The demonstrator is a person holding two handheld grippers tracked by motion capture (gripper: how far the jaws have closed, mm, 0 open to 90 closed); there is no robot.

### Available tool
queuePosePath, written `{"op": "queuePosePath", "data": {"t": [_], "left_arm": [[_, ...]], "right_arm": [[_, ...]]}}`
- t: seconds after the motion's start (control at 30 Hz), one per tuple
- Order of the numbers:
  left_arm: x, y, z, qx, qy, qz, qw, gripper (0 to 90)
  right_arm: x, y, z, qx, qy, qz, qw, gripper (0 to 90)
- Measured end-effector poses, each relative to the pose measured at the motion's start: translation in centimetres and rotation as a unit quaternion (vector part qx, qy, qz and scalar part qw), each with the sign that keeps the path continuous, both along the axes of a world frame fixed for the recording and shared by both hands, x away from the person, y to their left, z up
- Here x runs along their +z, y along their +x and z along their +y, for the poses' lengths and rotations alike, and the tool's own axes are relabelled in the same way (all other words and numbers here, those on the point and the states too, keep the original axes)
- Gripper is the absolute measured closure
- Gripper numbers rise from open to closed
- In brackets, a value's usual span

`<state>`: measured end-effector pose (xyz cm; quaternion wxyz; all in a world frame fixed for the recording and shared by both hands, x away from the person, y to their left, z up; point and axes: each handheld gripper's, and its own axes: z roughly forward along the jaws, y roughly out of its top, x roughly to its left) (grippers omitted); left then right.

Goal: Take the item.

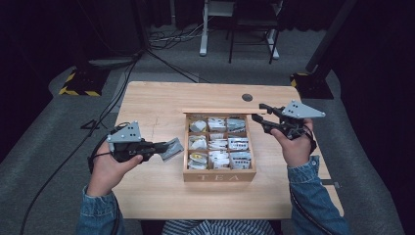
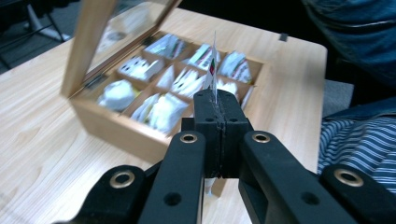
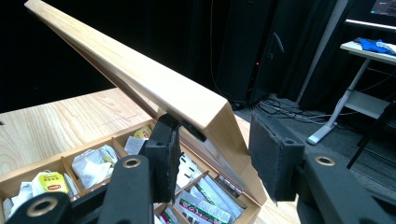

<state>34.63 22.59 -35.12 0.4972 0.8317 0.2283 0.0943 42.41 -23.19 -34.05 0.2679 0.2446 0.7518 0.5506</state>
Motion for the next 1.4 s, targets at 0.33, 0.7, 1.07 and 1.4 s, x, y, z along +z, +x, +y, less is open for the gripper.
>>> {"op": "queuePosePath", "data": {"t": [0.33,0.7,1.07,1.4], "left_arm": [[-2.5,2.0,0.6,0.038,0.051,0.032,0.9975,89.1],[-4.2,3.1,1.3,0.031,0.055,0.048,0.9968,88.9],[-6.1,4.2,2.2,0.021,0.035,0.059,0.9974,88.6],[-7.7,5.0,2.1,0.016,0.033,0.08,0.9961,88.6]], "right_arm": [[0.0,0.0,0.0,0.0,-0.001,0.0,1.0,54.0],[0.0,0.0,0.0,0.0,0.0,0.0,1.0,53.9],[-0.1,0.0,0.0,0.001,0.002,0.003,1.0,53.7],[-0.1,0.0,0.1,0.001,0.002,0.004,1.0,53.6]]}}
